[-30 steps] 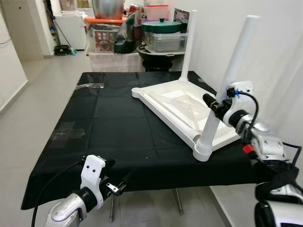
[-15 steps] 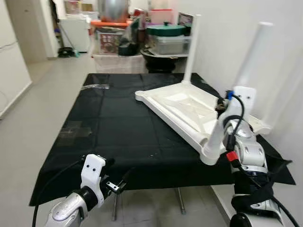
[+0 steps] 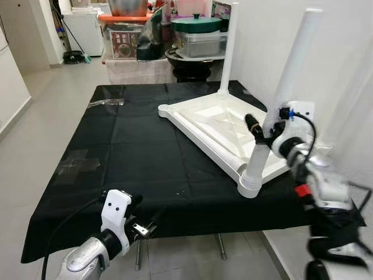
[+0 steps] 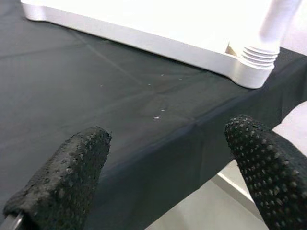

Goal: Building children table

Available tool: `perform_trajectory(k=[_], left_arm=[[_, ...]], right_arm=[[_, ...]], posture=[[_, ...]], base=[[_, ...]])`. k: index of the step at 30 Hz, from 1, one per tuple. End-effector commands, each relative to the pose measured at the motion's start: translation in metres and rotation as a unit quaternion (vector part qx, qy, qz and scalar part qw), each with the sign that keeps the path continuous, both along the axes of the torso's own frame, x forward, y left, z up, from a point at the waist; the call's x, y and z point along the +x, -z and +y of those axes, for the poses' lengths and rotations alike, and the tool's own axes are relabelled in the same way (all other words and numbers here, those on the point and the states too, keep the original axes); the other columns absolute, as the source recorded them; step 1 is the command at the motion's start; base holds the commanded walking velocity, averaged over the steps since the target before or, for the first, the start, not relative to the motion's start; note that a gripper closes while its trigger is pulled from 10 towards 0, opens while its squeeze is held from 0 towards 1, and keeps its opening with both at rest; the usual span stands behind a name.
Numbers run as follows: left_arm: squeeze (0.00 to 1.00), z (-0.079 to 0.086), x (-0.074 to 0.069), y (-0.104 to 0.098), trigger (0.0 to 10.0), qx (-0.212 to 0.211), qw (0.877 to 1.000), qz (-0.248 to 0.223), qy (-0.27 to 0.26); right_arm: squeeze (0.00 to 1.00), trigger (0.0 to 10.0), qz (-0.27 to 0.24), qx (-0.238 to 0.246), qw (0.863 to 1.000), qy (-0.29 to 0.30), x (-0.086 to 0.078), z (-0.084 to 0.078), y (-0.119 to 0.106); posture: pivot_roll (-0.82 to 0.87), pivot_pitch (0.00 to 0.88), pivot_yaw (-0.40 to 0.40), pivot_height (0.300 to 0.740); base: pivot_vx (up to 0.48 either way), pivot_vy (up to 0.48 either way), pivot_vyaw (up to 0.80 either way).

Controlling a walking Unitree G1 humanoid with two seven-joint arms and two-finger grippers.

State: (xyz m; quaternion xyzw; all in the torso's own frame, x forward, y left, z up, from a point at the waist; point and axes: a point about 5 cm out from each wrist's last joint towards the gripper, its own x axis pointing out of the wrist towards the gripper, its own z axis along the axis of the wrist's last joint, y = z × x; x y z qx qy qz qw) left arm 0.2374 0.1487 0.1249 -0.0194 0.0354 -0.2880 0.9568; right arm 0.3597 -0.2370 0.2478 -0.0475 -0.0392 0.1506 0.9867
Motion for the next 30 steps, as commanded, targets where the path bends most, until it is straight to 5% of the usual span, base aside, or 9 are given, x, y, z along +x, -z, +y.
perform_trajectory(k=[1, 9, 10, 18, 20, 21, 23, 27, 30], left_arm=[[0.0, -0.001, -0.001, 0.0, 10.0, -0.001, 1.0, 0.004, 0.008], [0.0, -0.005, -0.003, -0.001, 10.0, -0.003, 1.0, 0.004, 0.026], [0.0, -0.005, -0.003, -0.001, 10.0, -0.002, 1.0, 0.005, 0.027], [0.0, -0.002, -0.004, -0.002, 10.0, 0.002, 0.999, 0.005, 0.032], [0.0, -0.001, -0.006, -0.001, 10.0, 0.004, 0.999, 0.007, 0.037], [0.0, -0.001, -0.006, -0.001, 10.0, 0.004, 0.999, 0.007, 0.037], [0.0, -0.003, -0.005, -0.001, 10.0, 0.003, 0.999, 0.008, 0.04], [0.0, -0.004, -0.005, -0.001, 10.0, 0.003, 0.999, 0.007, 0.041], [0.0, -0.004, -0.005, -0.001, 10.0, 0.003, 0.999, 0.007, 0.043]], right_arm=[[0.0, 10.0, 0.01, -0.014, 0.998, -0.053, 0.0, 0.002, 0.004], [0.0, 10.0, 0.014, -0.038, 0.994, -0.103, 0.003, -0.006, 0.002], [0.0, 0.0, 0.02, -0.033, 0.994, -0.099, 0.006, -0.004, 0.005], [0.0, 0.0, 0.059, -0.036, 0.997, 0.032, 0.019, -0.013, 0.018], [0.0, 0.0, 0.066, 0.016, 0.97, 0.234, 0.021, -0.034, 0.024], [0.0, 0.0, 0.066, 0.016, 0.97, 0.234, 0.021, -0.034, 0.024], [0.0, 0.0, 0.086, 0.082, 0.92, 0.373, 0.01, -0.043, 0.038], [0.0, 0.0, 0.103, 0.103, 0.911, 0.386, 0.007, -0.034, 0.048], [0.0, 0.0, 0.13, 0.12, 0.914, 0.365, 0.006, -0.004, 0.06]], posture=[[0.06, 0.0, -0.051, 0.74], [0.07, 0.0, -0.051, 0.74], [0.07, 0.0, -0.051, 0.74], [0.08, 0.0, -0.05, 0.74], [0.08, 0.0, -0.047, 0.74], [0.08, 0.0, -0.047, 0.74], [0.08, 0.0, -0.042, 0.74], [0.08, 0.0, -0.043, 0.74], [0.08, 0.0, -0.046, 0.74]], base=[[0.0, 0.0, 0.0], [0.0, 0.0, 0.0], [0.0, 0.0, 0.0], [0.0, 0.0, 0.0], [0.0, 0.0, 0.0], [0.0, 0.0, 0.0], [0.0, 0.0, 0.0], [0.0, 0.0, 0.0], [0.0, 0.0, 0.0]])
